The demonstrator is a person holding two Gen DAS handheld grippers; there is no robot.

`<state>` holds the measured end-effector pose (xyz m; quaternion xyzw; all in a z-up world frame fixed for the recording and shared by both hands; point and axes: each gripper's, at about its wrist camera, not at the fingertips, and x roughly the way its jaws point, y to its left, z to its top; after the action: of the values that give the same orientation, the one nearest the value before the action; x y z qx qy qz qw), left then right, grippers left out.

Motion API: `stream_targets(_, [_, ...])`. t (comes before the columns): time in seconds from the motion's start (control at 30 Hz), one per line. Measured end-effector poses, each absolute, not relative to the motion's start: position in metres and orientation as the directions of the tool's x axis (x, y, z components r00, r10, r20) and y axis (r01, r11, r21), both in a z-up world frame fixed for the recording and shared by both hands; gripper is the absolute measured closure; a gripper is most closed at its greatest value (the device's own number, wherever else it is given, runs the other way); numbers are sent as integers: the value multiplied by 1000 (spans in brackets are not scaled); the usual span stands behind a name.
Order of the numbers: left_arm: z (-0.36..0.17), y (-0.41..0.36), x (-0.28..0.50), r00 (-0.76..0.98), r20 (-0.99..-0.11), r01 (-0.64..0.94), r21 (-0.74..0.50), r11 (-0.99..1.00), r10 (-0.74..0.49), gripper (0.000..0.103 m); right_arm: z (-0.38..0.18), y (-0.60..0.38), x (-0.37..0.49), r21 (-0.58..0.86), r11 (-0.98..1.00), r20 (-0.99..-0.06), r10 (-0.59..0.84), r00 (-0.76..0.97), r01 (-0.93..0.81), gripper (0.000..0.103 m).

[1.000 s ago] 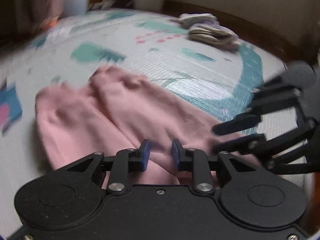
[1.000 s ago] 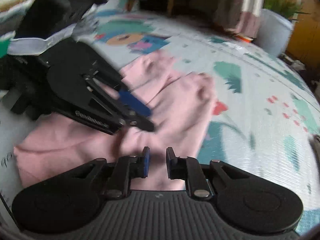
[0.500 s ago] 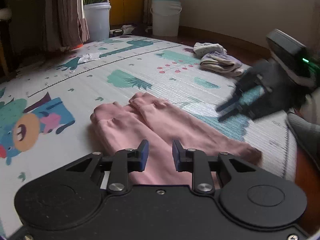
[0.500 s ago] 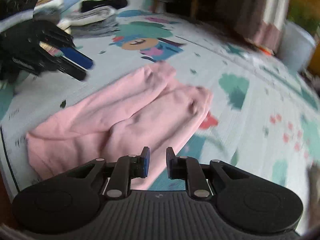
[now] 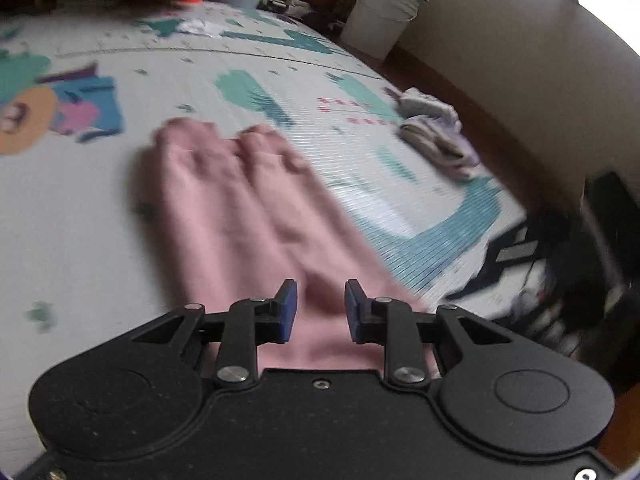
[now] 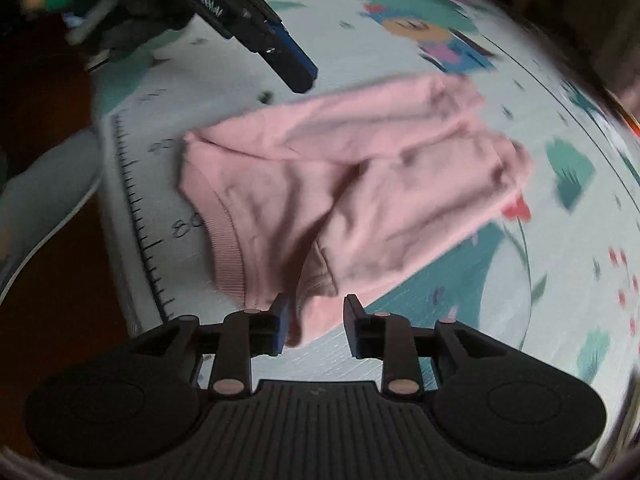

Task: Fold clothes

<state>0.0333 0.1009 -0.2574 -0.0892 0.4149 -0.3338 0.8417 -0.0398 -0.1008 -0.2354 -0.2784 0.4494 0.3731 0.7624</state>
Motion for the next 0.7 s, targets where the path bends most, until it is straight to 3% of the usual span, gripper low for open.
stream_targets(0.13, [-259, 75, 77, 455, -665, 453, -400, 797, -593, 79, -243, -82, -52, -213, 666, -855, 227, 467, -715, 65])
stream_targets(0.3, [-272, 61, 133, 462, -714, 387, -372, 844, -526, 79, -253, -55, -78, -380, 533, -806, 209, 553, -756, 62])
stream_targets(0.53, [-273, 53, 195, 467, -716, 390, -361, 847, -520, 79, -271, -37, -75, -384, 579, -809, 164, 564, -720, 63])
stream_targets(0.7, [-286, 37, 233, 400, -768, 395, -349, 850, -501, 79, -272, -40, -64, -322, 696, -815, 142, 562, -642, 64])
